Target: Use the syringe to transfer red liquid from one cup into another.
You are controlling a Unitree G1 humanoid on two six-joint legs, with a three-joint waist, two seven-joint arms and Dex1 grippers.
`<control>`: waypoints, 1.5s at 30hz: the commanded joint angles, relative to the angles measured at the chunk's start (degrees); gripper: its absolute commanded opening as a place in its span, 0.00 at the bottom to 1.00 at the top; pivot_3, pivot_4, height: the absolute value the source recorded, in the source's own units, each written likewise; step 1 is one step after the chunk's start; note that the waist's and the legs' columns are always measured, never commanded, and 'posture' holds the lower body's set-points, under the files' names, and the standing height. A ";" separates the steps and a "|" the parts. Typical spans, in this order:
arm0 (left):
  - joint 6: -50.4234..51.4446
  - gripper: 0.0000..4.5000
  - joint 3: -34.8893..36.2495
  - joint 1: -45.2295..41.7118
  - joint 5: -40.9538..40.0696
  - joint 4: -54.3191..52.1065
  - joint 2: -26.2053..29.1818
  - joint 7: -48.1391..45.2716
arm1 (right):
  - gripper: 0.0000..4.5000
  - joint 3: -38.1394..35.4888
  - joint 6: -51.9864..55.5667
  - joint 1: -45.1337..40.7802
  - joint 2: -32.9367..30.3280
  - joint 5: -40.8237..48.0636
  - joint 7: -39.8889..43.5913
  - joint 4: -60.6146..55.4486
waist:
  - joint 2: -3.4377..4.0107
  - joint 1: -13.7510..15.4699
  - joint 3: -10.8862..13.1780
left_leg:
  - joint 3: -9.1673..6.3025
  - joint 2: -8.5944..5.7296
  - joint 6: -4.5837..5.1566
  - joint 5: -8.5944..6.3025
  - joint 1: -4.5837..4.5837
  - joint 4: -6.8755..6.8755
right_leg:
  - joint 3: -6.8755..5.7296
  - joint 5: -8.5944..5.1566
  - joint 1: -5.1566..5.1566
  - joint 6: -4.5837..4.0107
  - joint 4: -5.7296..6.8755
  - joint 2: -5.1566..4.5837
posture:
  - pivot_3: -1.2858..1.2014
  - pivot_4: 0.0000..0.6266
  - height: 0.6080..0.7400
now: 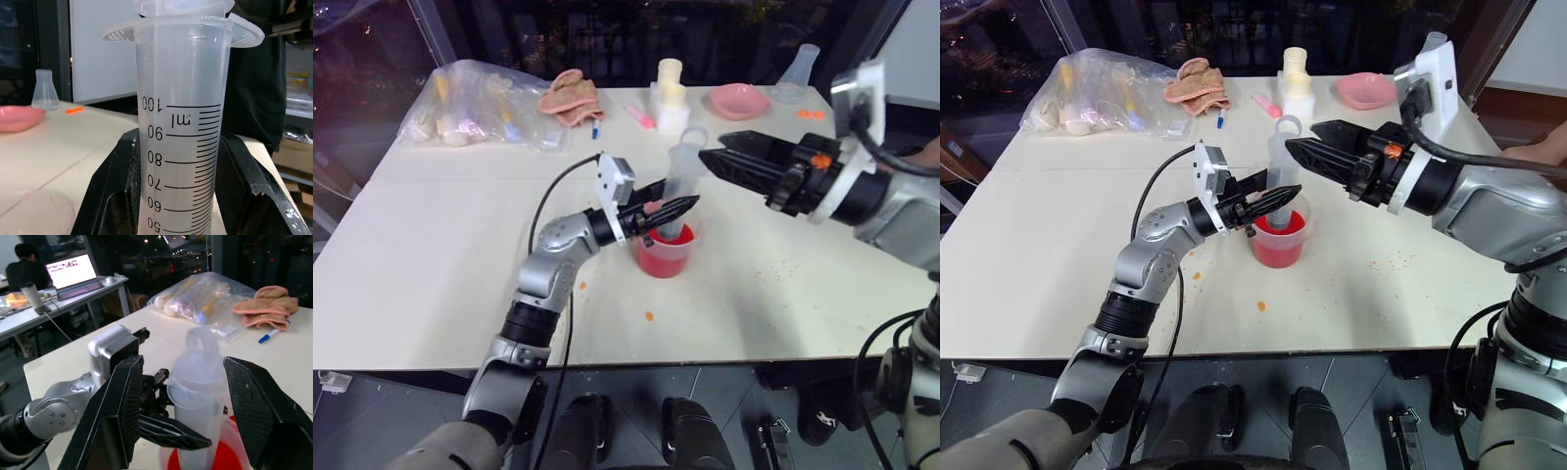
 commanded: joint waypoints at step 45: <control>-4.57 0.33 -2.59 3.57 2.57 0.40 -1.26 0.08 | 0.01 5.53 -6.34 -10.23 3.54 -14.44 1.83 5.59 | 0.00 0.00 0.00 | -0.01 0.02 0.01 -0.01 0.00 0.00 | -0.02 0.00 0.01 0.00 -0.04 0.02 | 0.52 0.24 1.00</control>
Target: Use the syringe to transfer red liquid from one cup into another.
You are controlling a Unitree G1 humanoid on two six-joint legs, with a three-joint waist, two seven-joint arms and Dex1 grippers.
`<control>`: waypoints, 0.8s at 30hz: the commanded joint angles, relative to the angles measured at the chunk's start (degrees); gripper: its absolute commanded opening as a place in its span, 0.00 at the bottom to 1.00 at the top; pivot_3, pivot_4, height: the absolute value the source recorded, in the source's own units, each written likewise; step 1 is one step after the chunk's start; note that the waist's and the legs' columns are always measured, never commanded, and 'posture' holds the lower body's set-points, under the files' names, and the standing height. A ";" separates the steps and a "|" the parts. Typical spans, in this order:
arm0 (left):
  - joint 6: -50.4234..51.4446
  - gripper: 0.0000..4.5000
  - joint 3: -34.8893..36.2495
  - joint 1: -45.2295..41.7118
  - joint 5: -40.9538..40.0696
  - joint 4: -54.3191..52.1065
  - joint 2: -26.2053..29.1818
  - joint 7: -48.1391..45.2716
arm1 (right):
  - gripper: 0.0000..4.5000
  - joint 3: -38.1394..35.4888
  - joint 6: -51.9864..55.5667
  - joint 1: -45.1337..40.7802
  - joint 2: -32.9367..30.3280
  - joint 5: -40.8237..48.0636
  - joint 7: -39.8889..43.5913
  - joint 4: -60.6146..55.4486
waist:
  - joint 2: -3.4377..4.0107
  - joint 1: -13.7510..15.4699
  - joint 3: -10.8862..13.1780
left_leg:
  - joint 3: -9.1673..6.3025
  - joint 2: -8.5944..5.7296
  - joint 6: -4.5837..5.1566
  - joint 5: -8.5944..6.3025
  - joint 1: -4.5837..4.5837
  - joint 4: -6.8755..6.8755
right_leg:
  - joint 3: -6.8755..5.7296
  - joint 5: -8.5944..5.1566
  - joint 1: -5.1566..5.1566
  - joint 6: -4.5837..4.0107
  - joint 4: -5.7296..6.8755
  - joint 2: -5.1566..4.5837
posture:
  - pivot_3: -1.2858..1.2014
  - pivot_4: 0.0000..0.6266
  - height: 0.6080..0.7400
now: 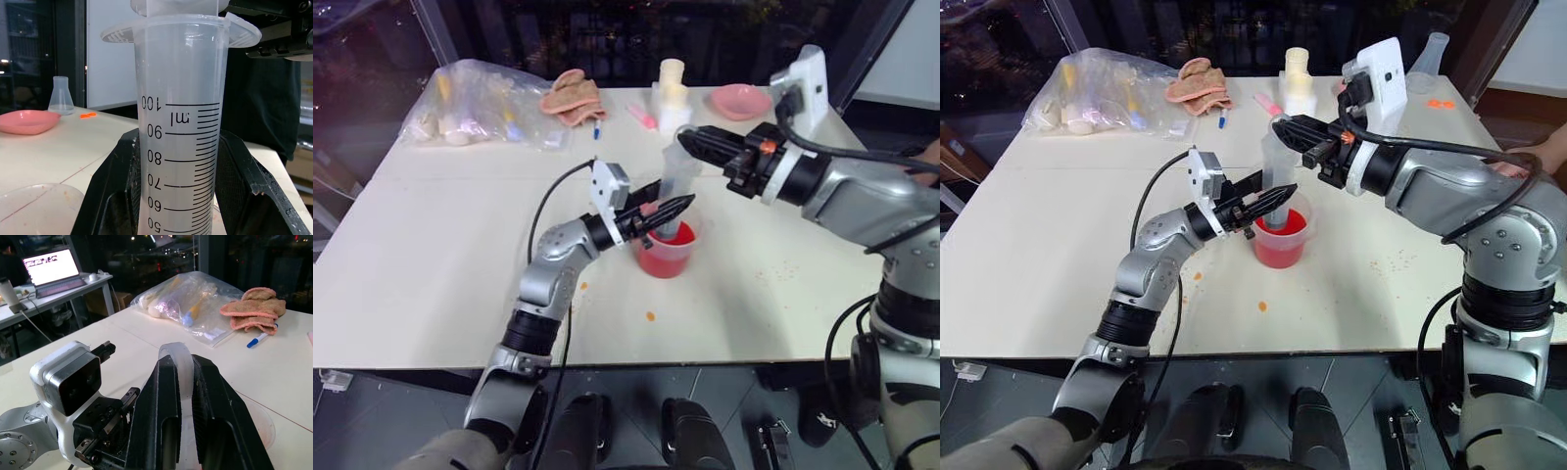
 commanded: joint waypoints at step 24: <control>-4.07 0.33 -3.53 2.46 3.10 4.10 -1.18 -1.32 | 0.01 -4.76 -2.11 -5.02 -2.78 -1.28 1.60 0.43 | 0.00 0.03 0.00 | 0.00 0.00 0.03 -0.02 0.00 0.00 | 0.00 0.00 0.02 0.00 -0.03 -0.03 | 0.52 0.24 1.00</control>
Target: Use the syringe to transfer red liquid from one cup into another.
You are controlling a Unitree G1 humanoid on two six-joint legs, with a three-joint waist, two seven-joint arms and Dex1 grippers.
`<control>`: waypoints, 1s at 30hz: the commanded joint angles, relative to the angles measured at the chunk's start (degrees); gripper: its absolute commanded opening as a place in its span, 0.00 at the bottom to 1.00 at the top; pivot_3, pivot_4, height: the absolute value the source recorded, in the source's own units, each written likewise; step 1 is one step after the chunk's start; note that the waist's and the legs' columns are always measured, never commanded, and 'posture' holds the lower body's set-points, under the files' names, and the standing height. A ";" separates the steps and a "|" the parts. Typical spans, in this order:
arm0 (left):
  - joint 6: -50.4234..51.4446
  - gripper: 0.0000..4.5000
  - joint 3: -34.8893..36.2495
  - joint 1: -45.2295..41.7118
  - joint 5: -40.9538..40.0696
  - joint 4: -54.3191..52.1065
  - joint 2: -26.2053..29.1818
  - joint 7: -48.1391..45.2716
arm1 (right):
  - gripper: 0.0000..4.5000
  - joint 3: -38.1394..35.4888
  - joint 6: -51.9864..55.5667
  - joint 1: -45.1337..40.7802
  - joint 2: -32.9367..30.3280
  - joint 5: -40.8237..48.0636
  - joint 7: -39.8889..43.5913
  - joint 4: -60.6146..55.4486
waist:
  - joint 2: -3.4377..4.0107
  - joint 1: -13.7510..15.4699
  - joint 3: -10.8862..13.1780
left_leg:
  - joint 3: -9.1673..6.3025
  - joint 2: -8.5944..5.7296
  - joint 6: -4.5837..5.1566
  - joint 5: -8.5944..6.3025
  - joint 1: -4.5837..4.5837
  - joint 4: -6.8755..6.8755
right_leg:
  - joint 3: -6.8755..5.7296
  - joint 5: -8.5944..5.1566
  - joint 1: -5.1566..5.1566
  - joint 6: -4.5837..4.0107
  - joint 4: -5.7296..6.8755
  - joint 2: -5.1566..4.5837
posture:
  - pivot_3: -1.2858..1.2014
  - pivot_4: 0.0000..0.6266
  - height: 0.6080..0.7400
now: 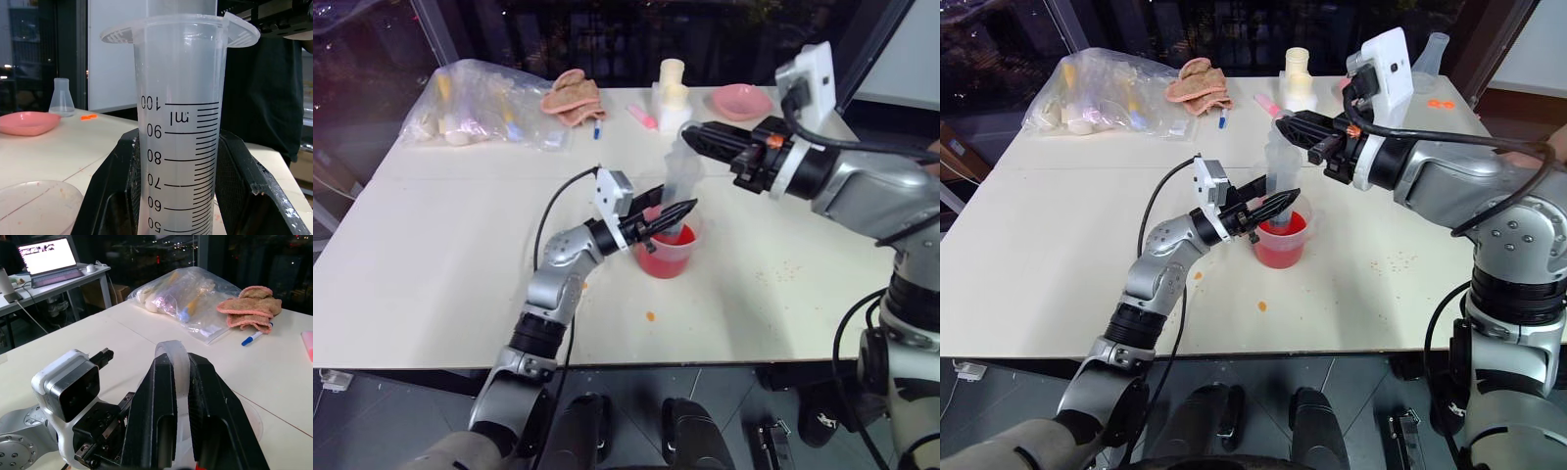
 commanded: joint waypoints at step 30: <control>0.19 0.33 1.40 -3.58 0.37 1.76 -1.09 2.80 | 0.62 -5.98 -0.66 -0.65 -2.70 0.19 2.74 -1.84 | 0.00 0.04 0.00 | -0.02 0.00 0.03 -0.02 0.00 0.00 | -0.03 0.00 0.04 -0.01 -0.04 -0.02 | 0.52 0.24 1.00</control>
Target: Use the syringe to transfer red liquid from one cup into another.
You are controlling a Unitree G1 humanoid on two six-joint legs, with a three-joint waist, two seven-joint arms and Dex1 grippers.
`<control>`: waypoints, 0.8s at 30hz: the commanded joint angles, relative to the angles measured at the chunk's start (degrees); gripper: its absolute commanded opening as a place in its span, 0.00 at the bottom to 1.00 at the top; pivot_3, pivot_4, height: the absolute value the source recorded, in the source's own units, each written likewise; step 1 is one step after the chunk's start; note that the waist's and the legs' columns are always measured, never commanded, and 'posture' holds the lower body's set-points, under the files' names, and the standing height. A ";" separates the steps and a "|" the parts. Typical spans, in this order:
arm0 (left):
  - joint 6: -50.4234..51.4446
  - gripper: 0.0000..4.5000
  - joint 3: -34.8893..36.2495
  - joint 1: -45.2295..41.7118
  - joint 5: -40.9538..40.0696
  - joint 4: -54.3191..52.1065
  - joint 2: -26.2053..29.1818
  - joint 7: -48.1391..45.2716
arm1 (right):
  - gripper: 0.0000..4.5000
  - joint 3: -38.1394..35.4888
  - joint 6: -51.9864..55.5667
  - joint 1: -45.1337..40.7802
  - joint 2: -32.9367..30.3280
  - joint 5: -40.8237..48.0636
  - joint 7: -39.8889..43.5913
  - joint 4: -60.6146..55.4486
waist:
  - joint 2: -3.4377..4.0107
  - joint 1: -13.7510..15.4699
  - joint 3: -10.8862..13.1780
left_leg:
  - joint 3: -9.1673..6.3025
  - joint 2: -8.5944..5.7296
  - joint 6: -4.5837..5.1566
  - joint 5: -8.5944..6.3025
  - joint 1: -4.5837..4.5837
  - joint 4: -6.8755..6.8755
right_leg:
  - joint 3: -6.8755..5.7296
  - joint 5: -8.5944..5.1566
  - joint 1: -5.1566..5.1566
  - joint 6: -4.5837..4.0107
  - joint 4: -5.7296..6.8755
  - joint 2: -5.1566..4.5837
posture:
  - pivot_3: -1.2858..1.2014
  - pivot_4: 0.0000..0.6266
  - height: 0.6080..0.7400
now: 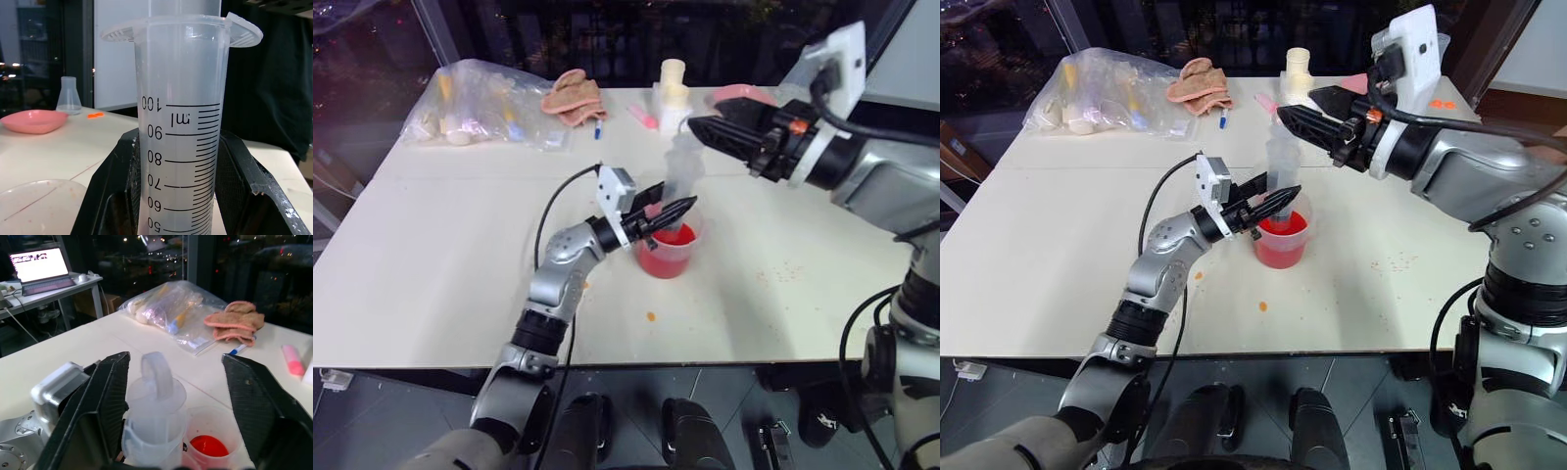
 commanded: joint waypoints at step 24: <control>-11.13 0.33 9.89 -21.79 0.49 15.51 -1.56 7.34 | 0.62 -6.89 -2.74 3.89 -1.61 4.39 -3.19 -2.60 | -0.02 0.03 0.01 | 0.01 0.00 0.11 -0.05 -0.19 0.04 | -0.07 0.01 -0.10 0.03 -0.09 0.05 | 0.52 0.24 1.00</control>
